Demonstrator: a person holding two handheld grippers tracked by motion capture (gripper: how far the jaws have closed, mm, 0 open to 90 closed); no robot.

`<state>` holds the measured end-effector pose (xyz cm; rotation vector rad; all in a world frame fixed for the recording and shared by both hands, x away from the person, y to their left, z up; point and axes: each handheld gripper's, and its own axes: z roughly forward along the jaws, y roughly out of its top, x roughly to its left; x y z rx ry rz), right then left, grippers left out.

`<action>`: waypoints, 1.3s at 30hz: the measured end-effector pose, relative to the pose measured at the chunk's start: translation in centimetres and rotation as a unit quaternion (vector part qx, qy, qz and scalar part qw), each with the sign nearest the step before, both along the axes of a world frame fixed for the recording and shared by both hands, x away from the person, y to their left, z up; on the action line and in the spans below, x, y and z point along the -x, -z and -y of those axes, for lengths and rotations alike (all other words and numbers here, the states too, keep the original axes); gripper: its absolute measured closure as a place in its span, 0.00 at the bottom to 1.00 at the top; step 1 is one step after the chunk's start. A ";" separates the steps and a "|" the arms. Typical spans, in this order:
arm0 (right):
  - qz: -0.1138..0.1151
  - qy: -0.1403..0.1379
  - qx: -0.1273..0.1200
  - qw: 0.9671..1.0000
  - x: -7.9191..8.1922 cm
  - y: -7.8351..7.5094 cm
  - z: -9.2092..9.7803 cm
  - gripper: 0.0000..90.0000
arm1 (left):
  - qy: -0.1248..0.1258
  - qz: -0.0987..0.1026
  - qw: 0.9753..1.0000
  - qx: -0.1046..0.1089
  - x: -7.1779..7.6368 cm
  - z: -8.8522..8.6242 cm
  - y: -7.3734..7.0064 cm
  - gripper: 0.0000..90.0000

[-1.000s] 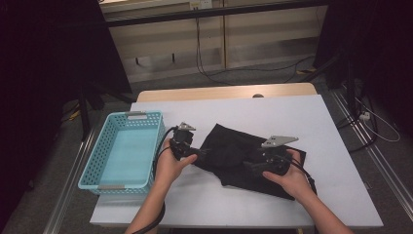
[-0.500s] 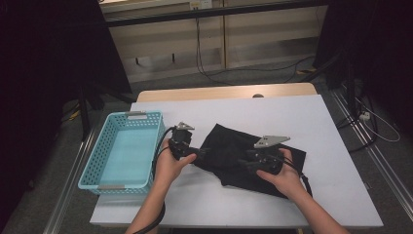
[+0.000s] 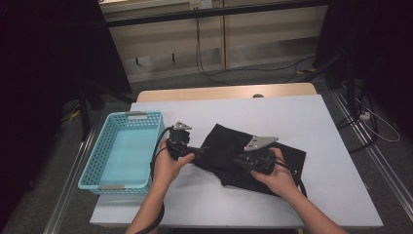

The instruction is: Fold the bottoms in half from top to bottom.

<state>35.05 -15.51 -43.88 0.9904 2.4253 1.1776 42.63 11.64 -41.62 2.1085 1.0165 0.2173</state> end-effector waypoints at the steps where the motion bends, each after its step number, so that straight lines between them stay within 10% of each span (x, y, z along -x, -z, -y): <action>1: 0.003 -0.006 -0.002 1.000 0.3 -0.2 0.1 0.93 | 0.001 0.000 1.000 -0.003 0.0 -0.1 0.0 0.11; 7: -0.003 -0.013 0.018 1.000 2.3 0.0 2.1 0.97 | 0.000 -0.003 1.000 -0.014 0.1 -0.4 0.2 0.12; 15: -0.009 0.023 0.010 1.000 3.6 0.1 4.4 0.71 | 0.001 -0.001 1.000 -0.013 0.3 -0.5 -0.2 0.12; 22: 0.025 0.030 -0.020 0.999 1.8 -1.1 1.4 0.51 | 0.001 0.001 1.000 -0.013 0.3 -0.5 -0.2 0.12; 30: 0.010 0.012 -0.004 1.000 0.0 -0.2 -0.8 0.65 | -0.003 0.005 1.000 -0.007 0.3 -0.7 -0.4 0.12; 39: -0.023 -0.018 0.048 0.998 1.7 1.2 1.3 0.90 | -0.010 0.004 1.000 -0.006 0.4 -1.3 -0.4 0.12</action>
